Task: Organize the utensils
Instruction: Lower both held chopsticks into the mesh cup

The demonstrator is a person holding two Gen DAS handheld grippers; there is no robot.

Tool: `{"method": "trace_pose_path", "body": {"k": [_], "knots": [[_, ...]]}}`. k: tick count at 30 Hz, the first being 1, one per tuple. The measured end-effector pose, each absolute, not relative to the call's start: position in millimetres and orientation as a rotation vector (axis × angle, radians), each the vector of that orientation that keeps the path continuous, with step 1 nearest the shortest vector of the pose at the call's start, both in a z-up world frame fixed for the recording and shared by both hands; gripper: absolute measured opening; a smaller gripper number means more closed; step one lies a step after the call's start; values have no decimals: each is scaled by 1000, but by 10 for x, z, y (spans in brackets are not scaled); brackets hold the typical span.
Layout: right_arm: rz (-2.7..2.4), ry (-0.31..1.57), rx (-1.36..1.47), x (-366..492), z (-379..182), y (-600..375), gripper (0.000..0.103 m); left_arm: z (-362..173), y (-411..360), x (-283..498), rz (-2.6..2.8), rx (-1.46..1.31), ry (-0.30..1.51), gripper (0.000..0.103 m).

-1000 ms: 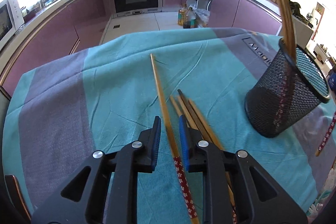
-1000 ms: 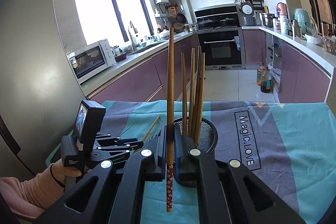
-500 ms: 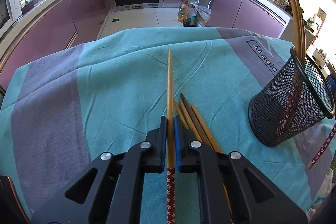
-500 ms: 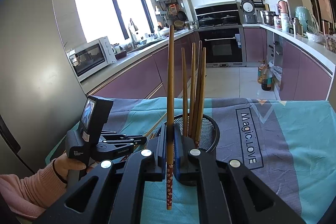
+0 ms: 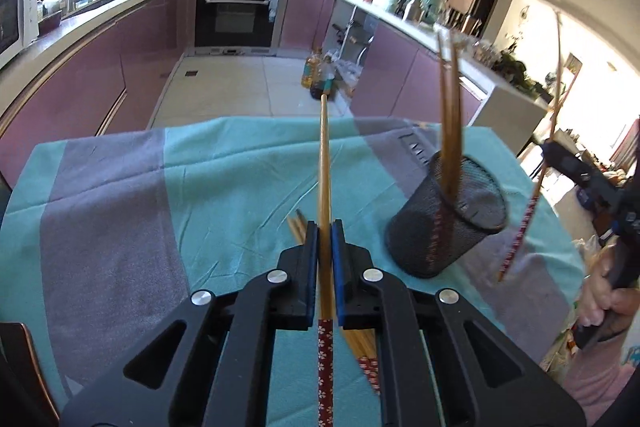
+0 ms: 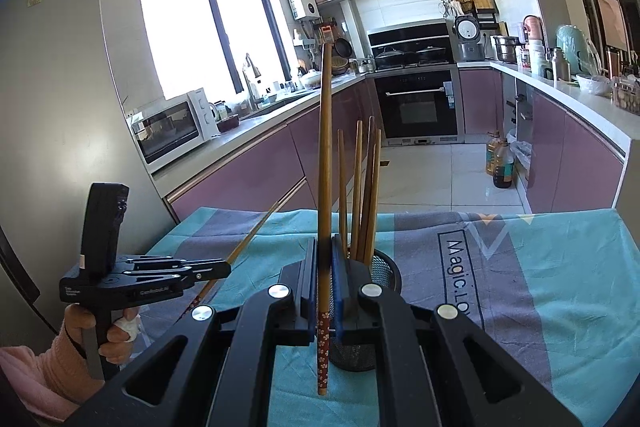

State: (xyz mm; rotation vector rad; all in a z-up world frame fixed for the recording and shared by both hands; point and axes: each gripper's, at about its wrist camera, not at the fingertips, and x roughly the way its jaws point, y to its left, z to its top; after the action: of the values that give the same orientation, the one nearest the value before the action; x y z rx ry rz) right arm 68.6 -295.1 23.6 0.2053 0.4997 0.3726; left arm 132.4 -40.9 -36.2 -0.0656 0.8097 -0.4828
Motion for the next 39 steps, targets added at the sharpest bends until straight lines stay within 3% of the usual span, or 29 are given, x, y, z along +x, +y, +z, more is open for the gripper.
{"method": "trace_pose_path", "body": {"k": [10, 20, 39], "knots": [[365, 431, 184, 757, 486, -2982, 6, 301, -583, 1061, -592, -151, 619, 7], [349, 407, 191, 942, 491, -3015, 6, 516, -1096, 1261, -579, -213, 509, 7], [335, 443, 196, 1319, 171, -3020, 5, 59, -2018, 1846, -421, -146, 479, 8]]}}
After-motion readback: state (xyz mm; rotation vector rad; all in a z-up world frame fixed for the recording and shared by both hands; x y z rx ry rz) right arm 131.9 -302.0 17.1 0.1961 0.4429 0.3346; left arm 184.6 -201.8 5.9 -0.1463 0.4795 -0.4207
